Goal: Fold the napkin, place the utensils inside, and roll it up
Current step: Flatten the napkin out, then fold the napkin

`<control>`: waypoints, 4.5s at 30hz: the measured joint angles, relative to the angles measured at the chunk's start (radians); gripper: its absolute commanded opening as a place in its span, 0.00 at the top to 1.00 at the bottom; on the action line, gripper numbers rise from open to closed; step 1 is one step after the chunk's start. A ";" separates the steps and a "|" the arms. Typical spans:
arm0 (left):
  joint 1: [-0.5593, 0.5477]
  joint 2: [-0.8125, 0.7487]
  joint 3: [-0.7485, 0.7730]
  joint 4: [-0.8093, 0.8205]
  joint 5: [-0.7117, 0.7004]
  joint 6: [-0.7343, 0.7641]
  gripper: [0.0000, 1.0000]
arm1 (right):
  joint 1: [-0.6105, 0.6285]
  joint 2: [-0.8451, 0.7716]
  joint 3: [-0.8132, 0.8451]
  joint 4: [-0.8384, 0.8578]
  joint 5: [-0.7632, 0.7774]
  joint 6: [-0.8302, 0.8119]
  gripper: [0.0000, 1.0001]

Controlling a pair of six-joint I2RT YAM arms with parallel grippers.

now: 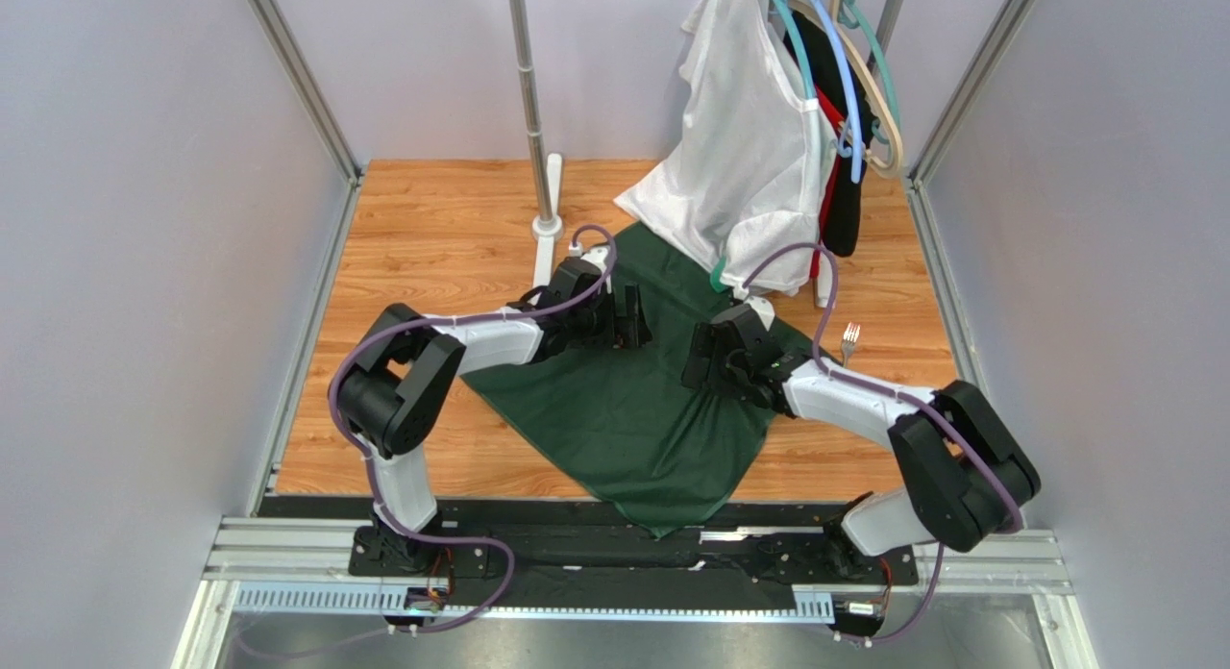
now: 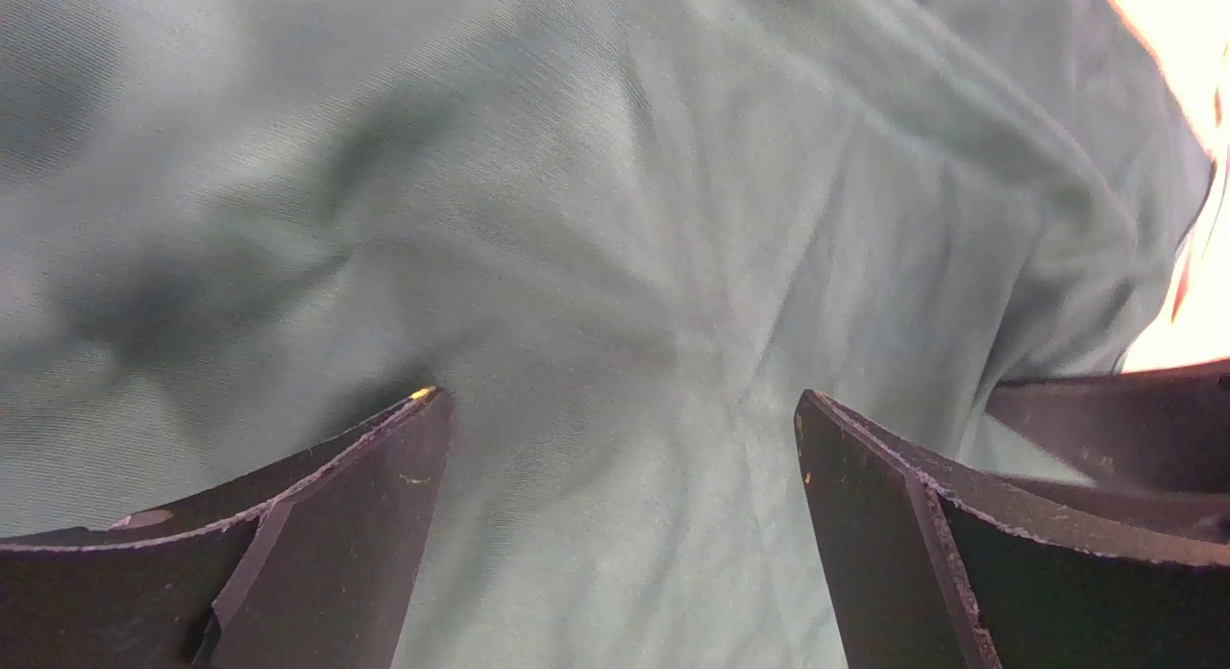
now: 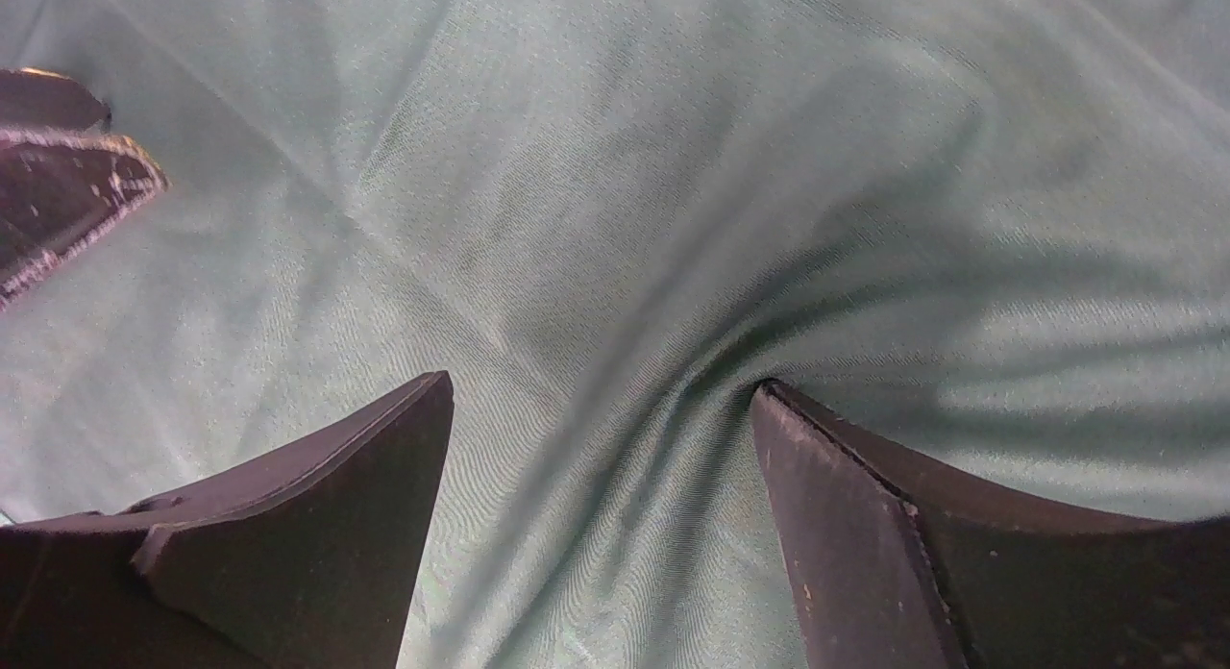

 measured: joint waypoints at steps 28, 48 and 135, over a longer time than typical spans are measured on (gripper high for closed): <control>0.080 -0.183 0.097 -0.154 -0.004 0.116 0.01 | 0.394 -0.384 0.064 -0.251 0.072 -0.139 0.27; 0.122 -0.570 -0.157 -0.267 -0.057 0.081 0.01 | 0.899 -0.109 0.034 -0.317 0.138 -0.121 0.48; 0.190 -0.694 -0.169 -0.385 -0.001 0.097 0.01 | 1.174 0.020 0.310 -0.629 0.061 0.061 0.89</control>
